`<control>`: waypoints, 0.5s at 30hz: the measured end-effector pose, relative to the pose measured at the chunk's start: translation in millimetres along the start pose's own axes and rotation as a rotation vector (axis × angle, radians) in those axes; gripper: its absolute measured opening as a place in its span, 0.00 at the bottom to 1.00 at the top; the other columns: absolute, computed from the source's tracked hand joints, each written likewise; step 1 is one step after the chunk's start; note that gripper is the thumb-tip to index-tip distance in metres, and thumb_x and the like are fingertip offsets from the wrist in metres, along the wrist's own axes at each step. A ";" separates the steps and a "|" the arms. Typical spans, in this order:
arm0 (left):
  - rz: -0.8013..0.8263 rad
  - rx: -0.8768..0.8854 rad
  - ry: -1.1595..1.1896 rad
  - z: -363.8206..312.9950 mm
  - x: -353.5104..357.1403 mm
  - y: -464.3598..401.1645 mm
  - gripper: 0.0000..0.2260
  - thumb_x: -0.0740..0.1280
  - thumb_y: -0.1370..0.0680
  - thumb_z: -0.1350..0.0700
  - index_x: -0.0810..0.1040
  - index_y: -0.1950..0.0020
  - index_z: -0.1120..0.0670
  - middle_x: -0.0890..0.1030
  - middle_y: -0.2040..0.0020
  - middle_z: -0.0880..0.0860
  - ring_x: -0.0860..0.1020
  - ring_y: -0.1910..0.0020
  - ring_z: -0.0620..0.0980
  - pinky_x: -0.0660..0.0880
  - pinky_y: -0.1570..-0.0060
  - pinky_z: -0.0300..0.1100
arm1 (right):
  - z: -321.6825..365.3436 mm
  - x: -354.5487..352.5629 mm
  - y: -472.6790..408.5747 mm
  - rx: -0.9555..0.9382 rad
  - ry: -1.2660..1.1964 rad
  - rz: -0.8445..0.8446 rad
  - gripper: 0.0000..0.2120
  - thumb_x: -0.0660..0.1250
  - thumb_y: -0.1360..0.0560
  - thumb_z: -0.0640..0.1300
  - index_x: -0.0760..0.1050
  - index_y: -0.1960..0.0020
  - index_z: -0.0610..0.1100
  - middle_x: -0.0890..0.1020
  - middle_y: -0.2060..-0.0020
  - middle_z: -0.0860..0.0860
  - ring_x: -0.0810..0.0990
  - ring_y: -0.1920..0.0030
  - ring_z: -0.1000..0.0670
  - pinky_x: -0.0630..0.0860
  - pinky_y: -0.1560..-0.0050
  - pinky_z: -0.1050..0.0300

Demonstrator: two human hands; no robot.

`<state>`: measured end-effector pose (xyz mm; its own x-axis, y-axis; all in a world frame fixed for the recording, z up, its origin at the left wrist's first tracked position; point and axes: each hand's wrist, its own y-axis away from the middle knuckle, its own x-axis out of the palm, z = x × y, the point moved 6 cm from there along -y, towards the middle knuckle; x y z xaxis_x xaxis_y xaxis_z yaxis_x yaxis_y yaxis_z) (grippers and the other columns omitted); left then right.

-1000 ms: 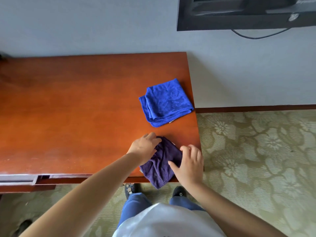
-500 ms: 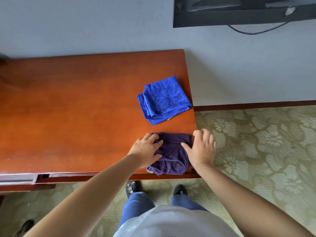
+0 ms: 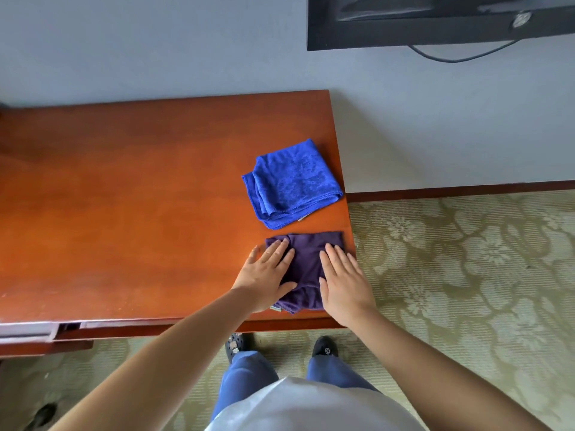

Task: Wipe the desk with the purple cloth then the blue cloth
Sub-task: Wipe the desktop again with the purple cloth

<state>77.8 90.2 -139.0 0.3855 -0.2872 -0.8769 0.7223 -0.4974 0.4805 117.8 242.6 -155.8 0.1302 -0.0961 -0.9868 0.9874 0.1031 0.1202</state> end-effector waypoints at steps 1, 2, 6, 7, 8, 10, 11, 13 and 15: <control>0.001 -0.014 0.006 -1.1 0.0 -1.7 0.31 0.46 0.19 0.38 0.39 0.21 0.51 0.37 0.21 0.52 0.39 0.23 0.49 0.42 0.25 0.54 | -4.3 0.3 -2.3 -0.011 0.004 0.007 0.28 0.49 0.23 0.51 0.71 0.30 0.38 0.71 0.30 0.43 0.70 0.30 0.44 0.63 0.28 0.48; 0.004 -0.028 0.010 -2.5 0.4 -1.6 0.31 0.46 0.18 0.38 0.39 0.21 0.51 0.37 0.21 0.52 0.39 0.23 0.50 0.43 0.25 0.55 | -7.9 0.4 -3.3 -0.026 0.005 0.009 0.28 0.49 0.23 0.52 0.70 0.30 0.39 0.70 0.30 0.43 0.69 0.30 0.44 0.61 0.27 0.47; 0.023 -0.058 0.029 -10.7 6.3 9.7 0.31 0.46 0.19 0.38 0.39 0.21 0.50 0.38 0.21 0.51 0.40 0.22 0.50 0.46 0.26 0.58 | -13.5 1.7 6.8 -0.048 -0.002 0.010 0.28 0.50 0.22 0.52 0.69 0.29 0.39 0.69 0.29 0.43 0.68 0.29 0.44 0.56 0.30 0.46; 0.026 -0.060 0.029 -11.9 6.8 12.1 0.31 0.46 0.19 0.37 0.39 0.21 0.50 0.38 0.21 0.51 0.41 0.22 0.50 0.47 0.26 0.58 | -12.2 1.1 11.1 -0.044 -0.007 0.000 0.27 0.50 0.23 0.52 0.70 0.30 0.39 0.70 0.29 0.43 0.69 0.29 0.43 0.57 0.30 0.46; 0.025 -0.059 0.031 -12.6 6.8 13.0 0.31 0.46 0.19 0.37 0.39 0.21 0.49 0.38 0.21 0.51 0.41 0.22 0.50 0.47 0.26 0.59 | -10.6 1.2 14.8 -0.039 -0.014 0.000 0.27 0.50 0.23 0.51 0.71 0.30 0.39 0.71 0.30 0.42 0.70 0.30 0.43 0.57 0.30 0.46; 0.024 -0.062 0.036 -13.9 7.0 12.8 0.32 0.46 0.19 0.37 0.39 0.21 0.49 0.39 0.21 0.50 0.42 0.22 0.50 0.46 0.27 0.60 | -8.8 2.5 18.4 -0.031 -0.031 0.002 0.27 0.51 0.24 0.50 0.72 0.32 0.38 0.72 0.31 0.41 0.71 0.31 0.42 0.58 0.31 0.45; 0.024 -0.066 0.034 -14.0 7.4 12.0 0.32 0.47 0.19 0.36 0.39 0.21 0.48 0.39 0.21 0.50 0.41 0.22 0.50 0.45 0.27 0.61 | -8.1 1.5 18.0 -0.027 -0.041 -0.008 0.27 0.51 0.25 0.50 0.73 0.33 0.38 0.72 0.32 0.41 0.72 0.32 0.42 0.58 0.31 0.45; 0.019 -0.064 0.025 -13.1 5.9 10.0 0.33 0.47 0.20 0.36 0.39 0.21 0.48 0.39 0.21 0.50 0.41 0.22 0.50 0.43 0.27 0.62 | -6.2 -3.2 12.7 -0.029 -0.070 -0.033 0.27 0.53 0.27 0.50 0.75 0.35 0.38 0.75 0.34 0.41 0.74 0.33 0.41 0.63 0.30 0.45; -0.044 -0.052 0.028 -10.4 0.1 7.5 0.31 0.49 0.20 0.36 0.46 0.21 0.49 0.46 0.21 0.50 0.47 0.22 0.51 0.47 0.27 0.60 | -4.0 -10.1 5.5 -0.023 -0.152 -0.065 0.21 0.60 0.28 0.46 0.77 0.39 0.37 0.76 0.36 0.40 0.76 0.36 0.40 0.71 0.35 0.46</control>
<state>89.2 94.9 -135.7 0.3680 -0.2431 -0.8975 0.7673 -0.4658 0.4408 121.6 248.0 -145.7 0.0799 -0.2515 -0.9645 0.9921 0.1139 0.0525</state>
